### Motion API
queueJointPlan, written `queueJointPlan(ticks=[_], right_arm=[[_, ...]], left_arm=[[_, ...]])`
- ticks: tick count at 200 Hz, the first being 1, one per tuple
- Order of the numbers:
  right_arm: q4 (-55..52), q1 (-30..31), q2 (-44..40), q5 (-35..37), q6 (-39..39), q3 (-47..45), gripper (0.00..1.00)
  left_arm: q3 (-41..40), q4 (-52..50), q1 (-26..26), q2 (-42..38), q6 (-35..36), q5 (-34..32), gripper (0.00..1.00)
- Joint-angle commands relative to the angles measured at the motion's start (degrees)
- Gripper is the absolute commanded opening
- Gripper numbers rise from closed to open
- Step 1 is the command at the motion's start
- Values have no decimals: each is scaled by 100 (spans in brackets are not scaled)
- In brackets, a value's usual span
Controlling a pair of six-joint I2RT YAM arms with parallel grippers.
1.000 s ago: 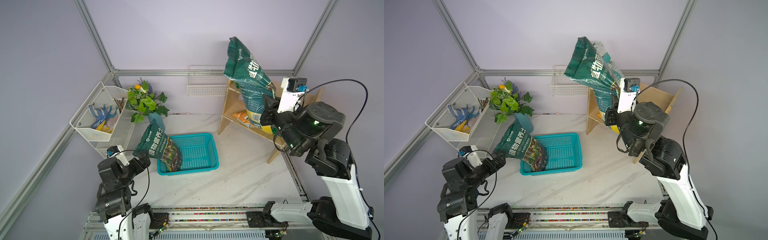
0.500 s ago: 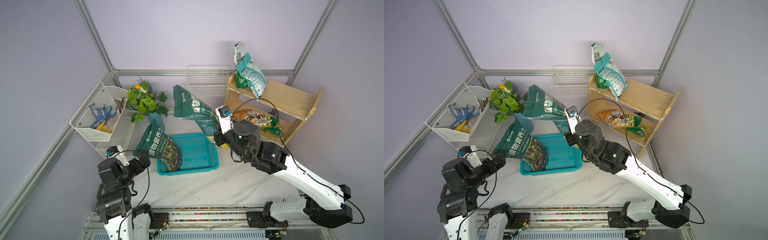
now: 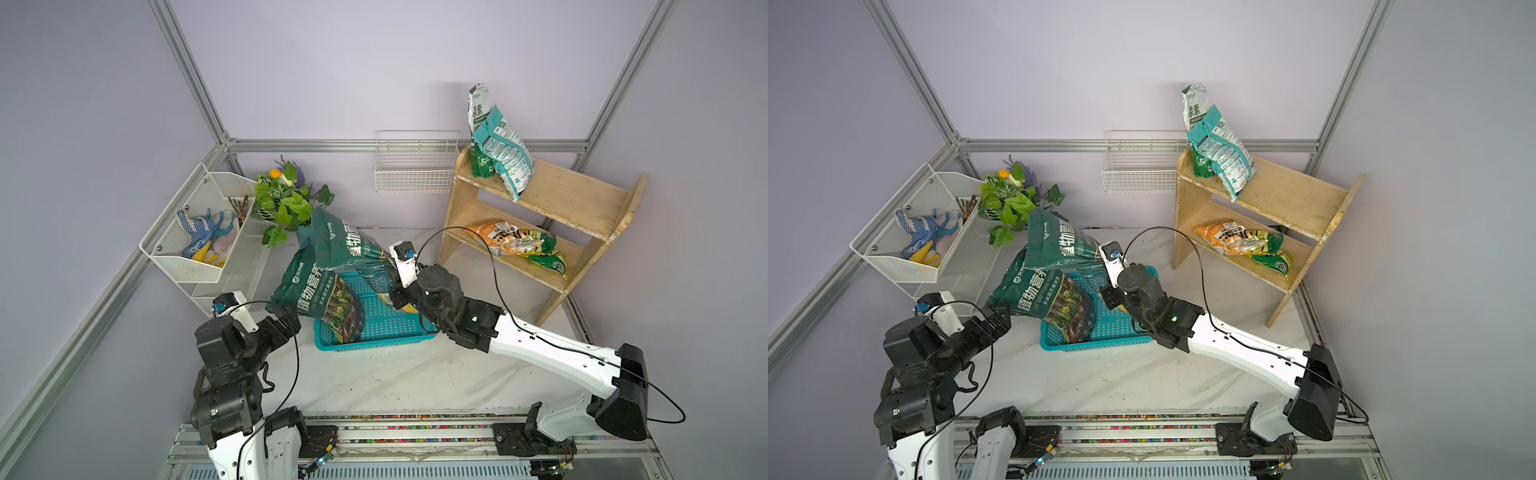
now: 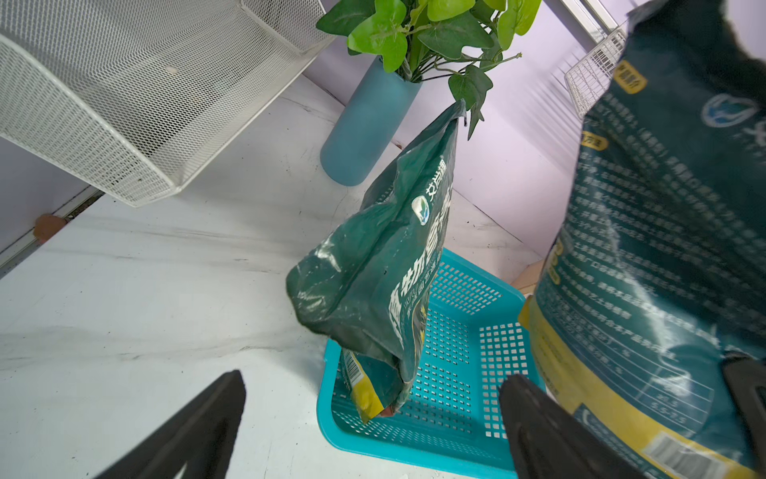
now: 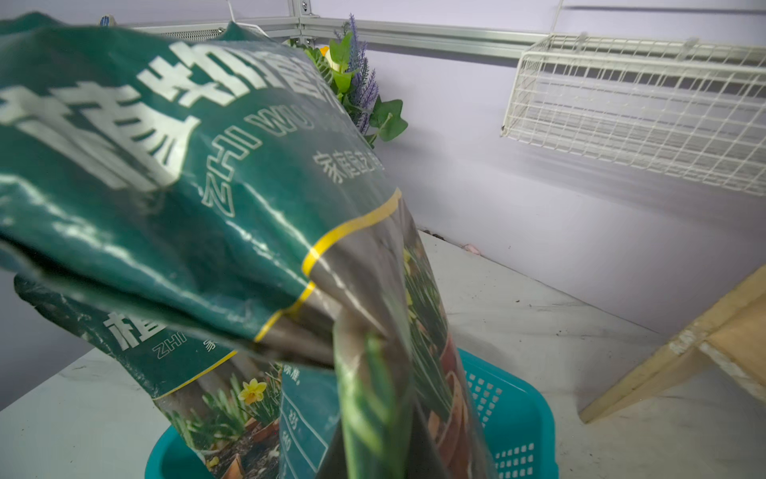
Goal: Take down the fertilizer bag from the shelf
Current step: Place the fertilizer bag in the storage box.
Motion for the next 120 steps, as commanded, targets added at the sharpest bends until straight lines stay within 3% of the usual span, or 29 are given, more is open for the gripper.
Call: queueJointPlan(ticks=[1, 120], right_arm=[[2190, 7, -33, -194, 191, 146, 0], [3504, 33, 1011, -476, 270, -153, 0]], left_arm=[[37, -82, -27, -56, 39, -50, 100], [38, -82, -43, -62, 30, -38, 100]])
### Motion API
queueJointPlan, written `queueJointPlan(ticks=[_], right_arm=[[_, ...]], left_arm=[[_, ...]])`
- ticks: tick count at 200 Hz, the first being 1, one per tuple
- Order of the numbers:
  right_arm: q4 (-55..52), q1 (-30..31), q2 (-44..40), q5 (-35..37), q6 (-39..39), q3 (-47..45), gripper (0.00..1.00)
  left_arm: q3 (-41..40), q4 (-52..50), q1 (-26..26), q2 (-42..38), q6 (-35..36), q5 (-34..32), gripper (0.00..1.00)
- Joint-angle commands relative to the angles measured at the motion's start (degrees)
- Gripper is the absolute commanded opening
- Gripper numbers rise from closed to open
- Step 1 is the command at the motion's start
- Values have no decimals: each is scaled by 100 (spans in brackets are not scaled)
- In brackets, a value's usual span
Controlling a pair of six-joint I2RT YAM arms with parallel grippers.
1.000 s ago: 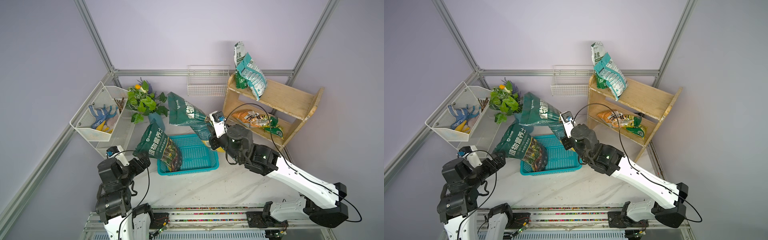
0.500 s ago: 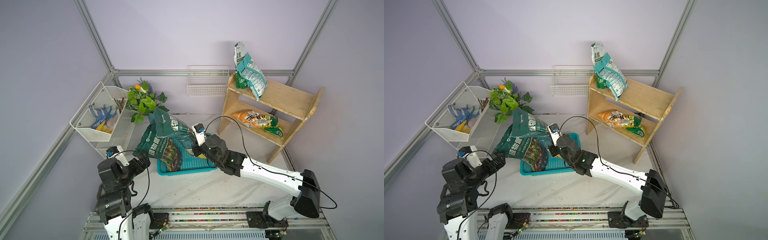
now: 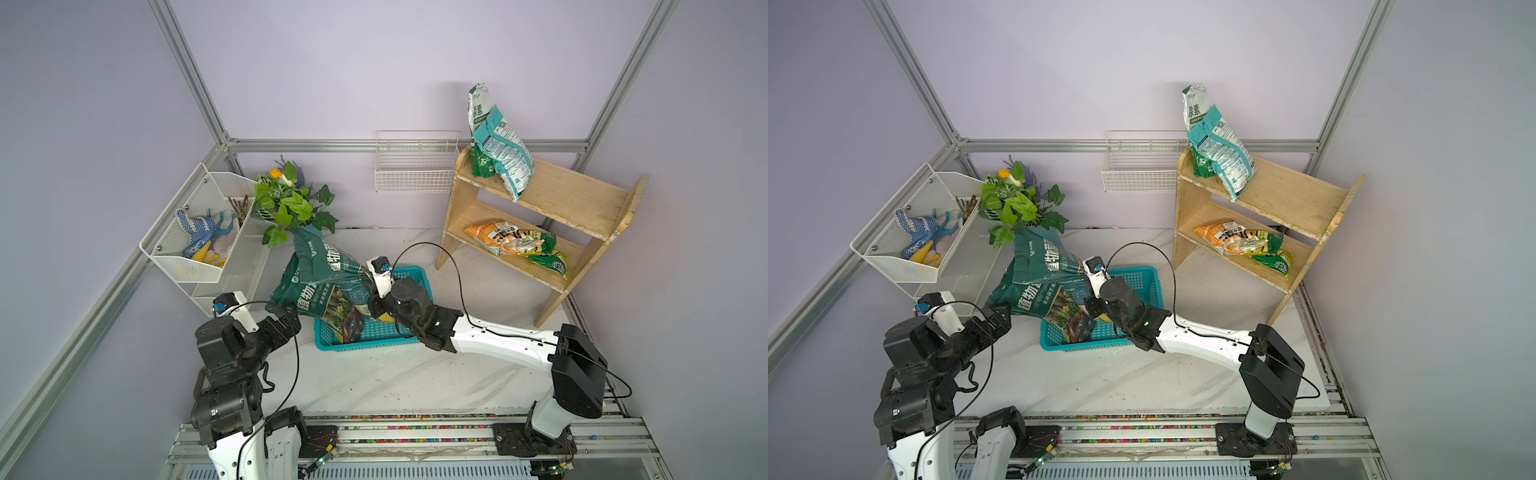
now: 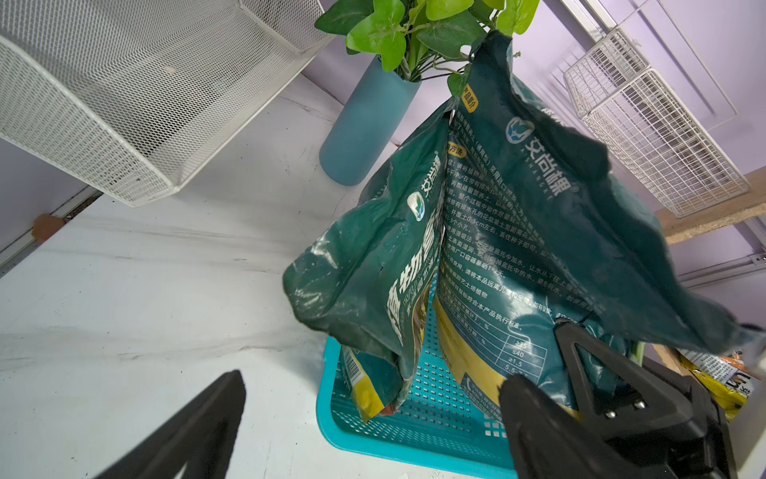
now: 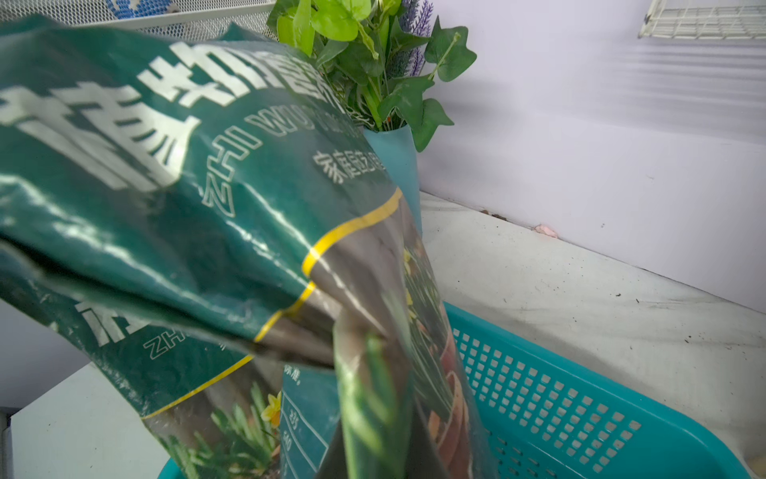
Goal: Take down the fertilizer bag from the shelf
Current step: Place the fertilizer bag in the storage box.
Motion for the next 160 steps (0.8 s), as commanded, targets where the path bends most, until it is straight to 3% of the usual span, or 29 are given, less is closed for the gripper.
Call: queueJointPlan(ticks=[1, 56, 160], right_arm=[[1946, 37, -125, 23, -52, 117, 0], [2927, 56, 257, 167, -528, -397, 0], [4759, 135, 1445, 465, -572, -1026, 0]], left_arm=[[38, -82, -22, -54, 32, -39, 99], [38, -83, -29, -59, 23, -32, 100], [37, -74, -29, -48, 15, -33, 100]])
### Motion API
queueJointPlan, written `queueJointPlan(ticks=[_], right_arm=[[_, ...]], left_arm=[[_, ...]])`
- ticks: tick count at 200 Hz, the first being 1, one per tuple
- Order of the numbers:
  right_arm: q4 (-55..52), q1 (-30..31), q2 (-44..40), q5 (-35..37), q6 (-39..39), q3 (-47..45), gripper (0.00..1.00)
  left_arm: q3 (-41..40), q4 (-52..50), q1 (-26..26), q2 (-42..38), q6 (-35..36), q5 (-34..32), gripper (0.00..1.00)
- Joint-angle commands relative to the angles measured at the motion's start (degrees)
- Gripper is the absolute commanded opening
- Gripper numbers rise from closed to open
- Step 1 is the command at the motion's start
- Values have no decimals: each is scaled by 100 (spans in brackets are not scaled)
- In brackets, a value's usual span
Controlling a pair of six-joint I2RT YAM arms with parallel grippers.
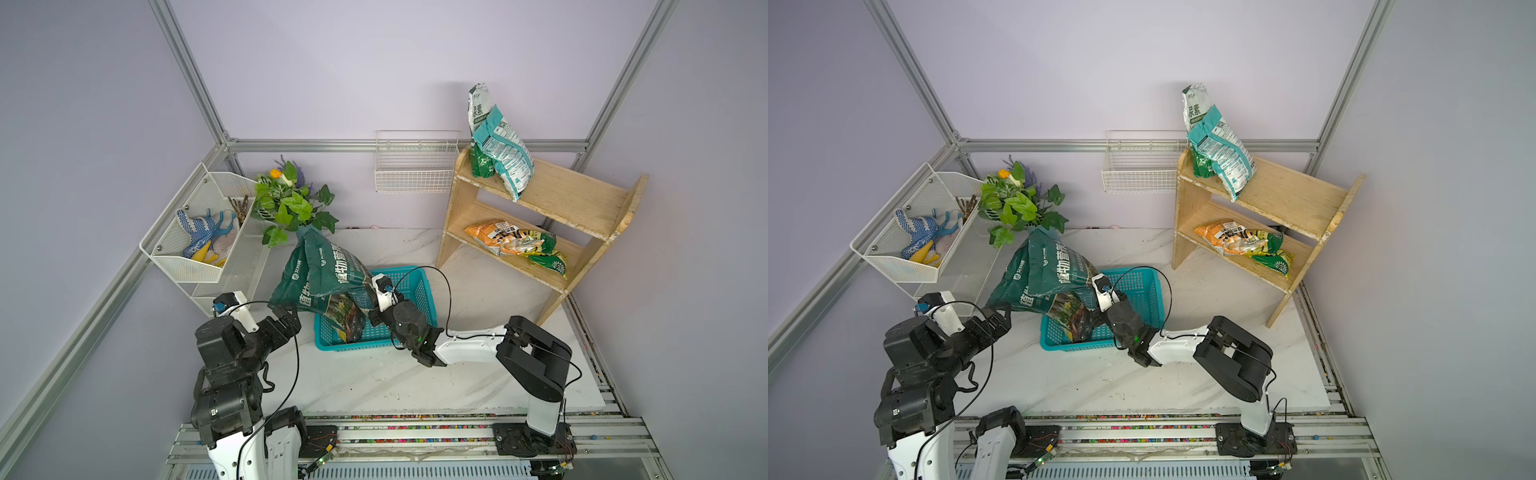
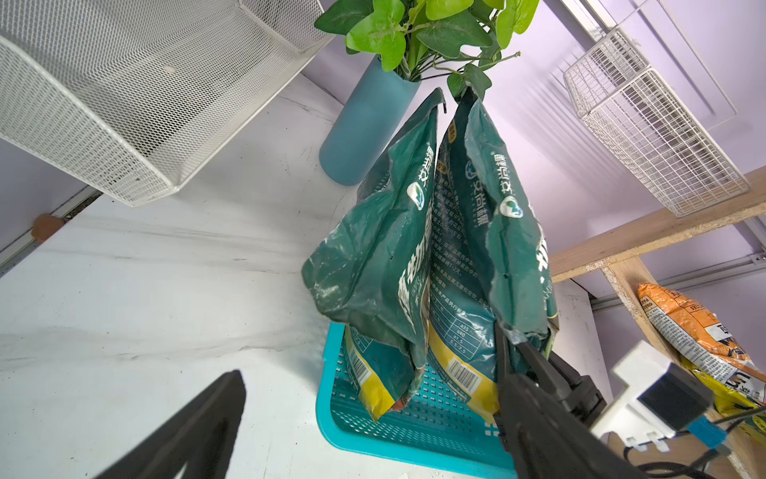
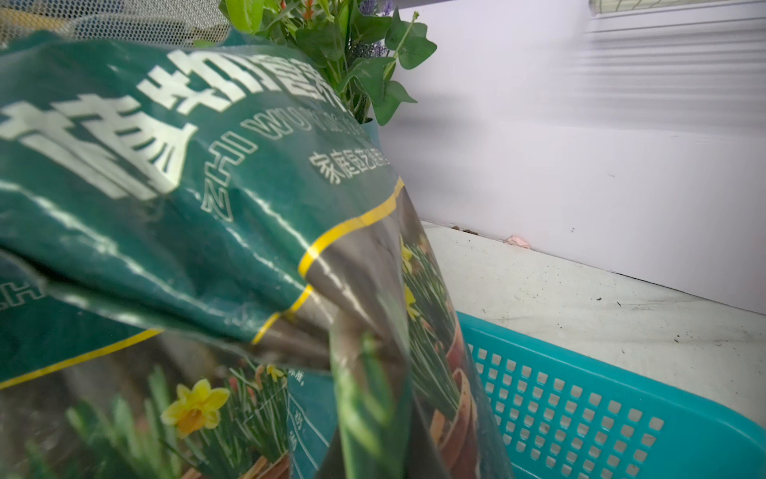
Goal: Take down the fertilizer bag from the shelf
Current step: Place the fertilizer bag in the storage box.
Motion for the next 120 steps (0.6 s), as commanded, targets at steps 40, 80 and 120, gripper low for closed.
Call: queueJointPlan(ticks=[40, 80, 120], right_arm=[[1775, 308, 520, 14, -116, 88, 0], [2022, 535, 848, 258, -350, 73, 0], [1922, 660, 995, 260, -318, 81, 0]], left_arm=[[38, -74, -26, -42, 16, -30, 100], [30, -74, -24, -36, 16, -21, 100], [29, -65, -27, -48, 23, -22, 100]])
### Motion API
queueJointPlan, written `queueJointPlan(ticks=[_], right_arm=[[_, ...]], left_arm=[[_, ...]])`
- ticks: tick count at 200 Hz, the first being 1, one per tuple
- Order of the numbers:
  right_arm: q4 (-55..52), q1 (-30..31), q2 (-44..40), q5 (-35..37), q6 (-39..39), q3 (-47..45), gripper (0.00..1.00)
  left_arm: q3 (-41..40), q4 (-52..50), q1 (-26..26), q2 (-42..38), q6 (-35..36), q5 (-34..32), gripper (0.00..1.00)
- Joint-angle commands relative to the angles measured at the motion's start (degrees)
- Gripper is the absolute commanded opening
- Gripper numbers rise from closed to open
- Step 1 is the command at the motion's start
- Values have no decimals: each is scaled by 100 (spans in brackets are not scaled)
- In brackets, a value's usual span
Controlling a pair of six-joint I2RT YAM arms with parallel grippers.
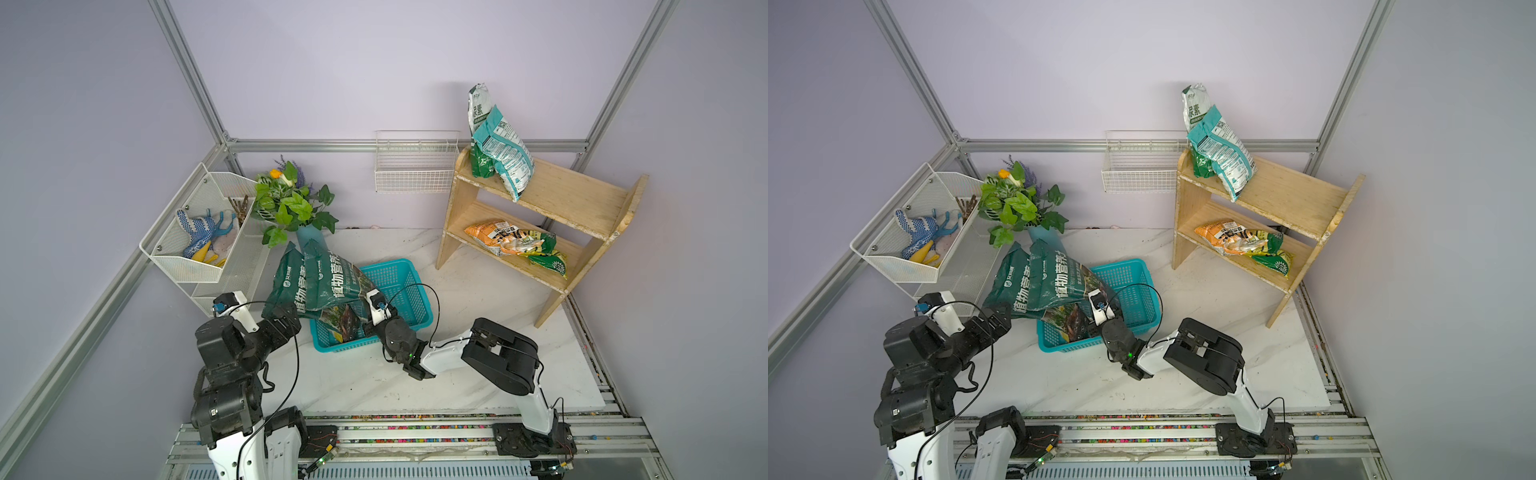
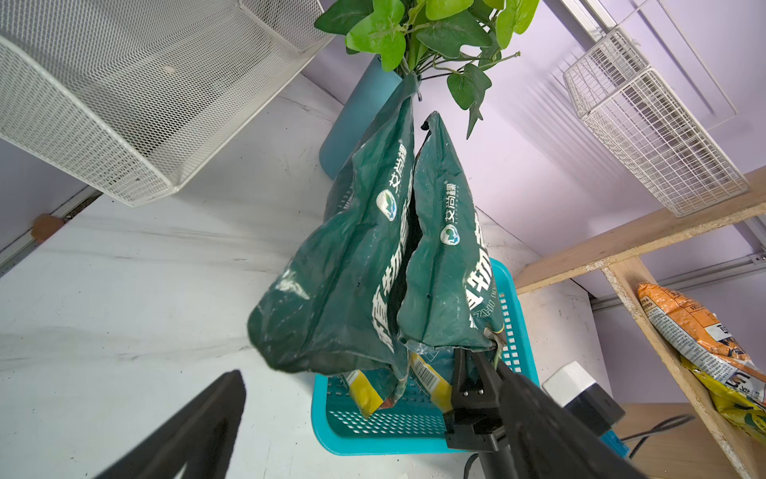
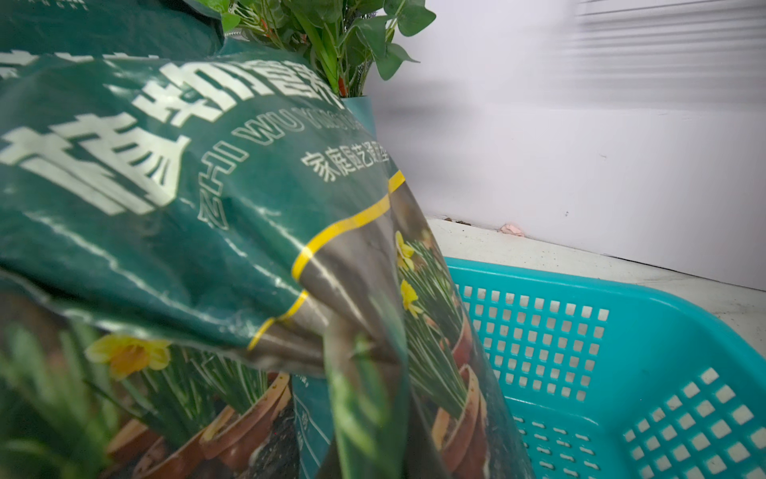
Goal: Take down the fertilizer bag from the shelf
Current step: Place the fertilizer bag in the storage box.
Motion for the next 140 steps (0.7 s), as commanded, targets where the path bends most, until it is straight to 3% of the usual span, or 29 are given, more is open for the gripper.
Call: queueJointPlan(ticks=[1, 11, 35, 51, 74, 89, 93, 124, 140], right_arm=[[617, 266, -21, -405, -37, 82, 0], [582, 284, -20, -434, -13, 62, 9], [710, 381, -85, -584, -138, -124, 42], [723, 534, -196, -562, -426, -209, 54], [549, 822, -430, -436, -935, -255, 64], [294, 957, -592, -456, -1092, -235, 64], [207, 979, -627, -426, -1094, -203, 69], [-785, 992, -700, 67, -957, 436, 73], [-1370, 975, -673, -178, -949, 808, 75]], left_arm=[[25, -65, -23, -49, 23, -17, 100], [29, -65, -20, -42, 21, -19, 99], [29, -66, -24, -49, 19, -13, 100], [29, -65, -23, -42, 22, -13, 100], [27, -65, -21, -44, 20, -21, 100], [29, -65, -23, -53, 19, -33, 99], [29, -65, -24, -57, 17, -32, 100], [29, -65, -21, -72, 14, -65, 100], [28, -67, -25, -68, 14, -78, 99]])
